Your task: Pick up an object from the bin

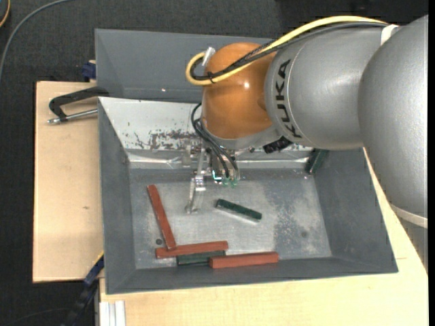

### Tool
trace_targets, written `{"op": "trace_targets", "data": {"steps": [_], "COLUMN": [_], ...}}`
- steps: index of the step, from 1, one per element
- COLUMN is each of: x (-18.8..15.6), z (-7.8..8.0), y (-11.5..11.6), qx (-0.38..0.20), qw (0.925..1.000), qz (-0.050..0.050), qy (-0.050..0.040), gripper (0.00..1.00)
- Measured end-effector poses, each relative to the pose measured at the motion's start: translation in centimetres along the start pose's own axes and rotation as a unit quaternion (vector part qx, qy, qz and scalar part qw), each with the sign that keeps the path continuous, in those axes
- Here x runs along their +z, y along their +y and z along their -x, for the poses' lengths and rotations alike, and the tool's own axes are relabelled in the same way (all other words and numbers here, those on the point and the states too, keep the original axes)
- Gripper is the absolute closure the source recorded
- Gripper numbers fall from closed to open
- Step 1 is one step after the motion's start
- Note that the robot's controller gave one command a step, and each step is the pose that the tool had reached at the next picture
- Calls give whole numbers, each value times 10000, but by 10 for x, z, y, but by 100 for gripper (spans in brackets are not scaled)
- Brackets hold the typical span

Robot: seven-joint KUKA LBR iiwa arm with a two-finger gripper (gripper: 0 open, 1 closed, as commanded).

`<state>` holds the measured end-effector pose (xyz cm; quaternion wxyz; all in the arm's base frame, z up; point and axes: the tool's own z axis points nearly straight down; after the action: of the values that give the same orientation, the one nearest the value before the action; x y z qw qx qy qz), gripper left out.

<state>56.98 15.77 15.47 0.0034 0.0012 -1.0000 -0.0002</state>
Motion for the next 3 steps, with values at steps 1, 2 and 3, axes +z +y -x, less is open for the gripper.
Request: {"op": "trace_targets", "data": {"steps": [1,2,3], "x": [-23,84,83], "z": [-69,-56,-7], "y": [-48,-118,-162], "qx": [275,-1263,-883], "qw": [9996,9920,9961], "qz": [-7,-5,-13], "qy": [-20,-48,-85], "gripper": [0,0,0]}}
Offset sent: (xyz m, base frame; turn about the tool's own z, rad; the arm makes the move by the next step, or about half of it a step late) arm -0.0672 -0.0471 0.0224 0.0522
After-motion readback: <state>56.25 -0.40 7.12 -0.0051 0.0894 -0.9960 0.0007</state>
